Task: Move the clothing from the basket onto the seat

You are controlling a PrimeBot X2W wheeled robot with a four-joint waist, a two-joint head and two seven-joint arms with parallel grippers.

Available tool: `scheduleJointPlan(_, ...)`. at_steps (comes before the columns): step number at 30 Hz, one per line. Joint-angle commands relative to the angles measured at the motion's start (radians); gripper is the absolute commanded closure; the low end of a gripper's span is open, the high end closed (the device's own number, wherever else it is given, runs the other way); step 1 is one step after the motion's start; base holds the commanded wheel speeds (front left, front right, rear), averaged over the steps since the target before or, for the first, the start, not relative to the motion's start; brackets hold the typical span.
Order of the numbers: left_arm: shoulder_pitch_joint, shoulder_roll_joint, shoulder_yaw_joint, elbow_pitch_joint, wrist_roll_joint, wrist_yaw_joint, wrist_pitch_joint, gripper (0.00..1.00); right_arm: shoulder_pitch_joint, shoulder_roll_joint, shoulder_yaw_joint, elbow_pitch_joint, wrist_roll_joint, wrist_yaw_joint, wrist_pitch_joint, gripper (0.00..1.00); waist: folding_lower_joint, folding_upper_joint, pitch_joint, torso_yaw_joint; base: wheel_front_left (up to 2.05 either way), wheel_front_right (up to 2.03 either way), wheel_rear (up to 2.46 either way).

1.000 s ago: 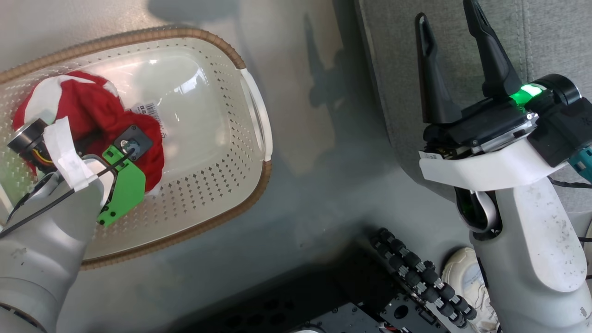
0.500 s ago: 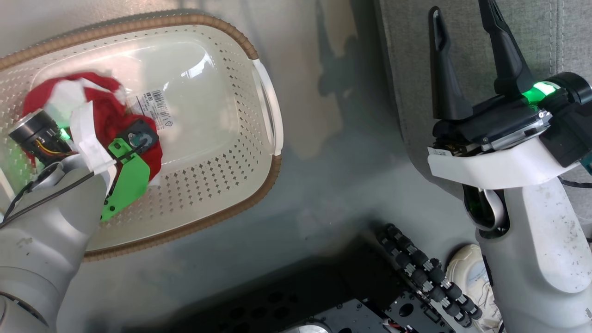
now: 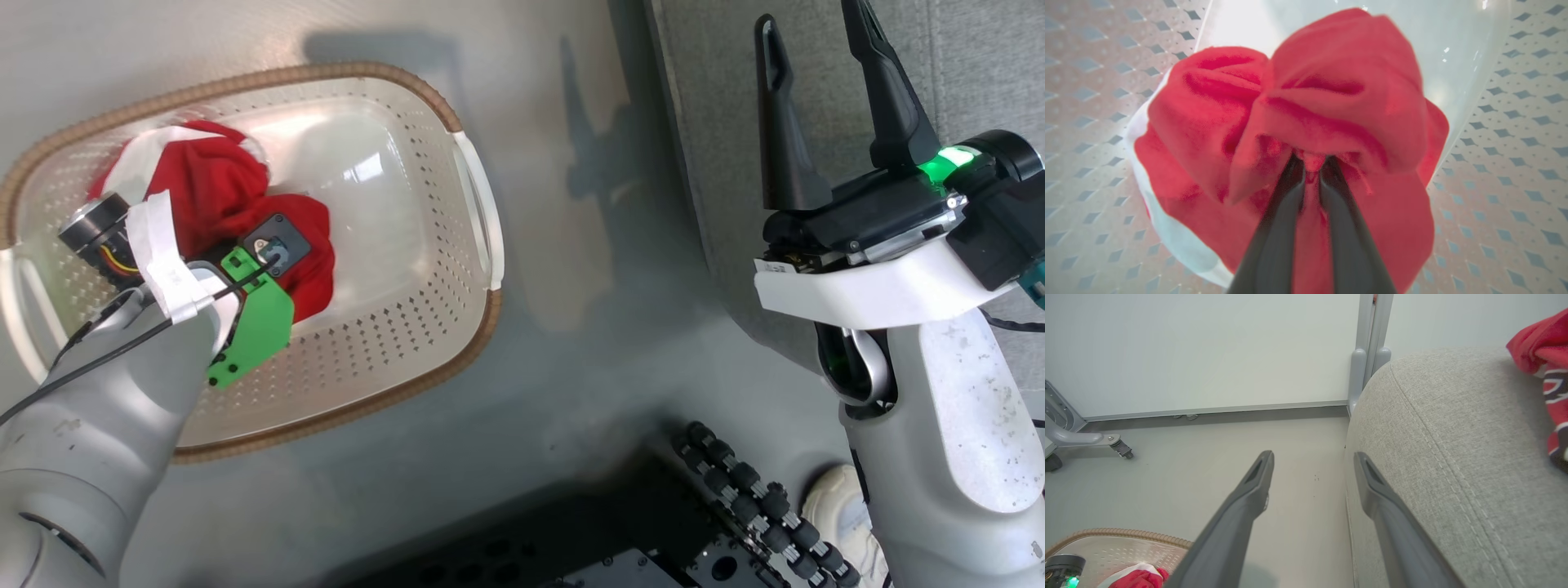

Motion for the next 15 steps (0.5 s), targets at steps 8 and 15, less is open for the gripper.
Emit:
scheduleJointPlan(8,0.037,-0.057,-0.008,-0.019,-0.081,-0.003,-0.114,1.00,0.036,-0.002,-0.020,0.040,-0.032,-0.001,-0.002,0.00,0.0000,0.0000,-0.165,0.080,0.00,0.00,0.00)
scheduleJointPlan(15,0.071,-0.100,-0.001,-0.026,-0.142,-0.003,-0.198,1.00,0.076,-0.003,-0.037,0.075,-0.053,-0.001,-0.002,0.00,0.0000,0.0000,-0.289,0.126,0.00,0.00,0.00)
